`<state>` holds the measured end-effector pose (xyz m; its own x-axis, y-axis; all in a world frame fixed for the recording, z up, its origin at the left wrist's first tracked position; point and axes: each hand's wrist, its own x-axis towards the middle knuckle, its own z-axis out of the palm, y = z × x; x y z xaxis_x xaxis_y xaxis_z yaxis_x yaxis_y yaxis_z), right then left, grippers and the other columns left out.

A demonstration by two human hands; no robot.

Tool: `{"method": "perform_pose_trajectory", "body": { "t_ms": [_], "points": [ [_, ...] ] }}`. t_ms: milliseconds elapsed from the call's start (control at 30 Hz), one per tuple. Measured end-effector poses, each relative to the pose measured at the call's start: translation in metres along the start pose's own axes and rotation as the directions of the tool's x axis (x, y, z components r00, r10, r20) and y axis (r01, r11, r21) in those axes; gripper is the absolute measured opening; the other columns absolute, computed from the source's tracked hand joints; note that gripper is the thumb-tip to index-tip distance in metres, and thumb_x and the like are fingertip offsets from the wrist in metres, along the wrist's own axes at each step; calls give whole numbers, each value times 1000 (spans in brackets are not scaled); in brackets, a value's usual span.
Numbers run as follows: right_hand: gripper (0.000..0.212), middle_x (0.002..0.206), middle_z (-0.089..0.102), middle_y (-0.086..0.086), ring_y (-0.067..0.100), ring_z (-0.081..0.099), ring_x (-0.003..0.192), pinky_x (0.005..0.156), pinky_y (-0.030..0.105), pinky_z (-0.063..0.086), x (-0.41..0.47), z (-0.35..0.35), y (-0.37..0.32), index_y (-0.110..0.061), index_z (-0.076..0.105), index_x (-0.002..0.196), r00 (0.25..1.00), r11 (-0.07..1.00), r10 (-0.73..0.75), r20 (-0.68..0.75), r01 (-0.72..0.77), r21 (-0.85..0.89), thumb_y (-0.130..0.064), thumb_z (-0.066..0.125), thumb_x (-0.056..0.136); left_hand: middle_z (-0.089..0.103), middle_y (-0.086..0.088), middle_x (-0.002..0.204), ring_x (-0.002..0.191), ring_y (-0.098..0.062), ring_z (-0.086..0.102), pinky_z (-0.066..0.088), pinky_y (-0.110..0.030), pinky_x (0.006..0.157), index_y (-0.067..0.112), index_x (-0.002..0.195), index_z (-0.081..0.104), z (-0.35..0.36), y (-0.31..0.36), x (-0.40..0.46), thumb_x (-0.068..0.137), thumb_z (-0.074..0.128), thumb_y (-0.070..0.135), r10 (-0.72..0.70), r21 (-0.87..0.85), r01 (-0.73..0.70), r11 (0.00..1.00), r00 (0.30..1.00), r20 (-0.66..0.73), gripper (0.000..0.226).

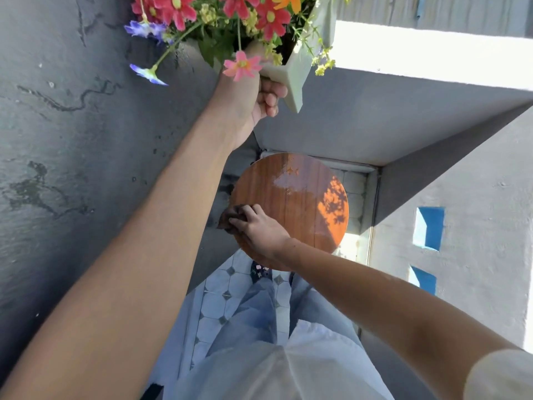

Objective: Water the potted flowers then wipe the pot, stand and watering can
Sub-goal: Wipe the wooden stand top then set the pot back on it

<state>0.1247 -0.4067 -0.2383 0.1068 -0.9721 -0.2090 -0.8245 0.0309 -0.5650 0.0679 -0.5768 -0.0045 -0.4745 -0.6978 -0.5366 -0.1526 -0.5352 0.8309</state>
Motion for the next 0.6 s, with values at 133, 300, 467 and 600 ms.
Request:
{"method": "perform_pose_trajectory", "body": {
  "t_ms": [133,300,467,600],
  "points": [
    [43,133,42,10,32,39,120,91,47,52,38,-42,51,-22,52,138,937,960,280,-209,-265,94,-15,49,96,54,-8,50,45,-15,37,32,-25,46,10,70,52,-1,-2,-2,98,35,18,3,7,-3,1000,1000,-2,34],
    [40,130,44,14,34,39,120,95,47,47,44,-67,92,-22,53,137,684,758,653,-327,-590,279,-19,43,98,54,-9,51,46,-15,38,33,-24,45,9,71,53,-2,-6,-5,99,34,21,-7,-10,7,1000,1000,10,36],
    [44,134,40,13,34,35,123,90,48,52,26,-36,47,-19,48,140,802,850,526,-284,-483,210,-14,45,97,55,-8,50,44,-14,38,34,-24,45,9,71,53,-3,-12,-8,98,35,21,-9,-23,10,1000,1000,25,34],
    [42,130,41,12,34,37,116,77,44,57,-3,8,-22,-19,51,137,920,928,354,-170,-322,189,-17,50,95,56,-9,51,45,-15,39,34,-24,46,8,72,54,0,-16,-10,98,36,22,-19,-23,19,1000,1000,9,34]
  ]
}}
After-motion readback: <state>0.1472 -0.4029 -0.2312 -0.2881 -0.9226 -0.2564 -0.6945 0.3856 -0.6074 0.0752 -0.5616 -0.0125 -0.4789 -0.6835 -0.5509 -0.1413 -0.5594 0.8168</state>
